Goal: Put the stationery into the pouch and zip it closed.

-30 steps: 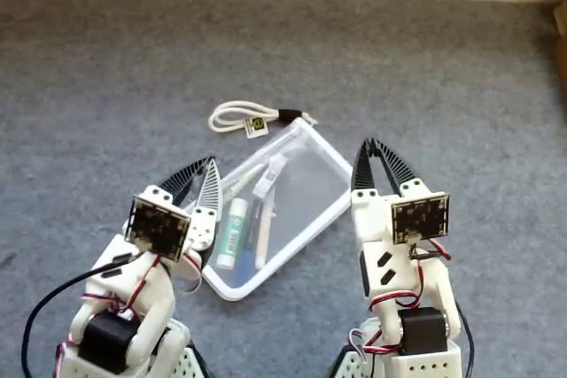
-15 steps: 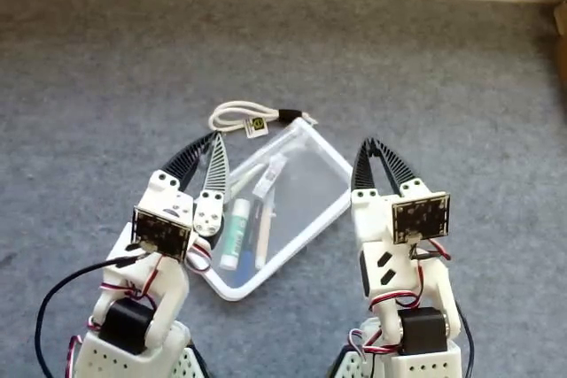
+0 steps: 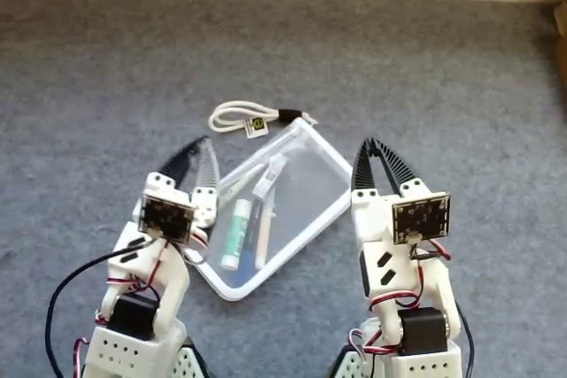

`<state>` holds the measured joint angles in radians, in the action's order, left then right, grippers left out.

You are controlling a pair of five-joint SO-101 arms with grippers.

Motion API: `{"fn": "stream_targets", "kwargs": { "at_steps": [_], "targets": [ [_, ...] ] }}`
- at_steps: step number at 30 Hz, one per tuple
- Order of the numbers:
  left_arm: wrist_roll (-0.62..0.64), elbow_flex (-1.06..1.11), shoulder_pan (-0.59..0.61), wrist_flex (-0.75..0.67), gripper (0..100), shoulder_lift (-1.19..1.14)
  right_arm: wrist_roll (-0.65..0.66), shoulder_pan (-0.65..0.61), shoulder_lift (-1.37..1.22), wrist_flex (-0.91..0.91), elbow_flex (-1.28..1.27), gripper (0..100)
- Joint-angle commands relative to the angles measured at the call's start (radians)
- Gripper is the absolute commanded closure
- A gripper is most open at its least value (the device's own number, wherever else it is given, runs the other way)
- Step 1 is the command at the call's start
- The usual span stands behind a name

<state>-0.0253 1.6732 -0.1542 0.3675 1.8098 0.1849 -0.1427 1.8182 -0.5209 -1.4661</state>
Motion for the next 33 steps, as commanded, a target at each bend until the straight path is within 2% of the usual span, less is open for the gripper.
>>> {"fn": "stream_targets", "kwargs": {
  "at_steps": [1,6,14,17,22,33],
  "targets": [
    [-0.003,0.022,0.097,0.005,99,0.008,-0.009,0.002,0.018,0.018,0.07,98.1],
    [-0.003,0.022,0.111,0.123,99,0.008,-0.009,0.007,0.018,0.012,0.059,98.1],
    [-0.003,0.022,0.116,0.315,99,0.007,-0.011,0.008,0.018,0.016,-0.154,98.6],
    [-0.006,0.022,0.116,0.385,99,0.007,-0.107,0.008,0.018,0.016,-0.226,98.6],
    [-0.005,0.022,0.111,0.393,99,0.007,-0.302,0.013,0.018,-0.047,-0.343,98.7],
    [-0.005,0.022,0.116,0.404,99,0.005,-0.37,0.048,0.018,-0.312,-0.349,98.7]
  ]
}}
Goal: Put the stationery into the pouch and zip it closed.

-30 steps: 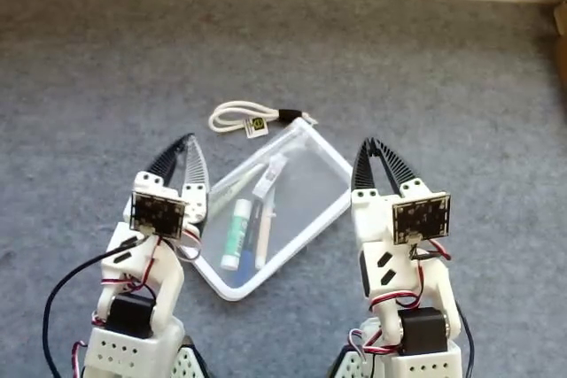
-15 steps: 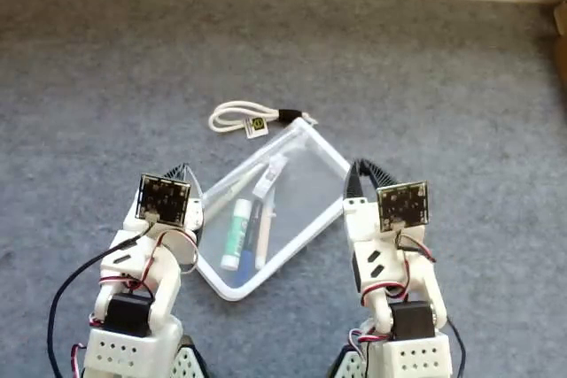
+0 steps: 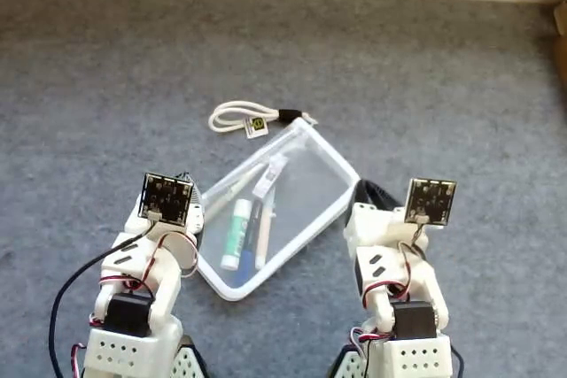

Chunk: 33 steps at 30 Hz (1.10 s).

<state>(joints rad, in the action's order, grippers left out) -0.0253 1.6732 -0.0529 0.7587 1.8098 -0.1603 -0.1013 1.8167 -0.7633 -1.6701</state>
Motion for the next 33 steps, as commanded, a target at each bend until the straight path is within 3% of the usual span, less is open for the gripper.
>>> {"fn": "stream_targets", "kwargs": {
  "at_steps": [1,9,25,33],
  "targets": [
    [-0.005,0.022,0.015,0.029,99,0.005,-0.031,0.007,0.019,-0.09,-0.145,98.7],
    [-0.008,0.022,0.015,0.104,99,0.007,-0.025,0.007,0.019,-0.225,-0.145,98.7],
    [-0.008,0.022,0.015,0.106,99,0.007,-0.023,0.007,0.018,-0.39,-0.145,98.7],
    [-0.008,0.022,0.001,0.261,99,0.007,-0.021,0.007,0.018,-0.467,-0.145,98.7]
  ]
}}
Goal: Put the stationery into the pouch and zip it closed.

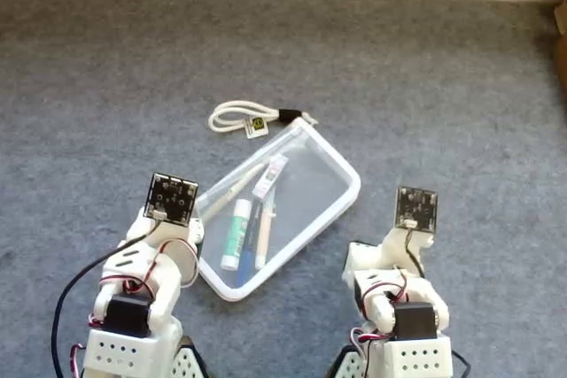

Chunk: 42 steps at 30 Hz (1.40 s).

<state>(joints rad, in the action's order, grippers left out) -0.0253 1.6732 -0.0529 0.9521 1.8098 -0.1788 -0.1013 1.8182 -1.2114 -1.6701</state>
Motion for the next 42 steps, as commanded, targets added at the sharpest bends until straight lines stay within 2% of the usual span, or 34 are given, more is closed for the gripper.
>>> {"fn": "stream_targets", "kwargs": {
  "at_steps": [1,6,13,18,27,32,42],
  "targets": [
    [-0.008,0.022,0.004,0.091,99,0.007,-0.005,0.007,0.016,-0.019,-0.145,98.7],
    [-0.009,0.022,0.004,0.242,99,0.007,-0.009,0.007,0.016,-0.019,-0.145,98.7],
    [-0.009,0.022,0.004,0.304,99,0.005,-0.005,0.012,0.013,-0.025,-0.145,98.7],
    [-0.005,0.022,0.007,0.311,99,0.007,-0.005,0.012,0.013,-0.025,-0.145,98.7],
    [-0.008,0.022,0.133,0.311,99,0.007,-0.005,0.012,0.013,-0.025,-0.145,98.7],
    [-0.008,0.022,0.136,0.39,99,0.007,-0.005,0.012,0.013,-0.025,-0.145,98.7],
    [-0.008,0.022,0.136,0.39,99,0.007,-0.005,0.012,0.013,-0.025,-0.145,98.7]
  ]
}}
